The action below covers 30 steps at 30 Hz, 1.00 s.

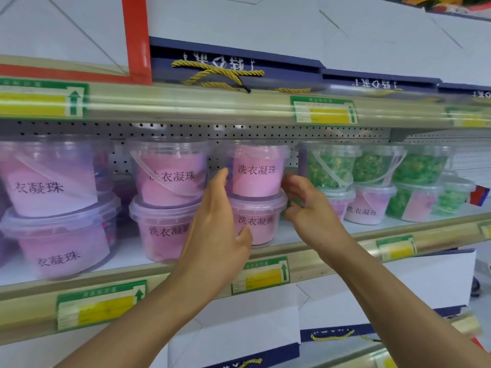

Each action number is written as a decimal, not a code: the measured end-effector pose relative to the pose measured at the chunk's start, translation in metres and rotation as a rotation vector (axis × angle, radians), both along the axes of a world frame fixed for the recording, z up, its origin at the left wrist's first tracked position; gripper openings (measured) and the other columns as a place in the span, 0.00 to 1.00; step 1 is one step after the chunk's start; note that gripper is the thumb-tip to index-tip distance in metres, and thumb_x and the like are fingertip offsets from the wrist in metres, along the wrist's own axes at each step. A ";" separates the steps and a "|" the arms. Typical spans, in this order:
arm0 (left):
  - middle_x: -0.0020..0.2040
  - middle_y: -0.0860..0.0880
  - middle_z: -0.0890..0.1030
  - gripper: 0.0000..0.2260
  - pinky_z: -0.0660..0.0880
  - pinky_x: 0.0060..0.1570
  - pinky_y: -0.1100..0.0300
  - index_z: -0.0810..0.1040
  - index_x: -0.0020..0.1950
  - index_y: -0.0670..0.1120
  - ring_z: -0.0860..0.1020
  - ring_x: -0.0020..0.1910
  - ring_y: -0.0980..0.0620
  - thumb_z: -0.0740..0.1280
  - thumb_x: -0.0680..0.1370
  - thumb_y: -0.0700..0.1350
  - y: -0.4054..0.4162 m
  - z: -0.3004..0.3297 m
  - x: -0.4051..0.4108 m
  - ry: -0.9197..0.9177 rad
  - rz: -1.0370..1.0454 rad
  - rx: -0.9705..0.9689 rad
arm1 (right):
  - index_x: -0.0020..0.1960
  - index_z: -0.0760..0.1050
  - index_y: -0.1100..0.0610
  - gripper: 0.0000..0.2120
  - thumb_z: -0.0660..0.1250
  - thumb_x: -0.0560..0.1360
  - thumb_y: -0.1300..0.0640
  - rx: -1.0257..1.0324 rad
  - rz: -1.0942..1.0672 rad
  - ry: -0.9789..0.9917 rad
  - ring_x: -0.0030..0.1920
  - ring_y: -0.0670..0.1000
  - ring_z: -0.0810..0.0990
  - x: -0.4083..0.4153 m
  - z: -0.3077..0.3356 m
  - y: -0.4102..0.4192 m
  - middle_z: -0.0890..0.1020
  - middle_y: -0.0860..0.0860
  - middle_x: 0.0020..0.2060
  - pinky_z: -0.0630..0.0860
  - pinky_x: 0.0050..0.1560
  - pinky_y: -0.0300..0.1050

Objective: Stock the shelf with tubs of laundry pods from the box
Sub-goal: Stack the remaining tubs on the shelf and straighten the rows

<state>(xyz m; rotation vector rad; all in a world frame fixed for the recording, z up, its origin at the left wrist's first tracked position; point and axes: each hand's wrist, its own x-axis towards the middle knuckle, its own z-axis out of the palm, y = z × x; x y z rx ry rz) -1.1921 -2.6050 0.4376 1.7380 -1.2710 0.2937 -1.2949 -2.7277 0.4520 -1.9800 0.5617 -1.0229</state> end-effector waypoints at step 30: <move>0.60 0.48 0.76 0.39 0.72 0.61 0.48 0.61 0.69 0.47 0.74 0.60 0.49 0.64 0.57 0.39 -0.151 0.042 -0.081 0.558 -0.053 0.058 | 0.75 0.49 0.49 0.35 0.61 0.74 0.68 0.033 0.157 -0.042 0.54 0.41 0.72 -0.088 0.021 -0.111 0.62 0.48 0.71 0.68 0.49 0.37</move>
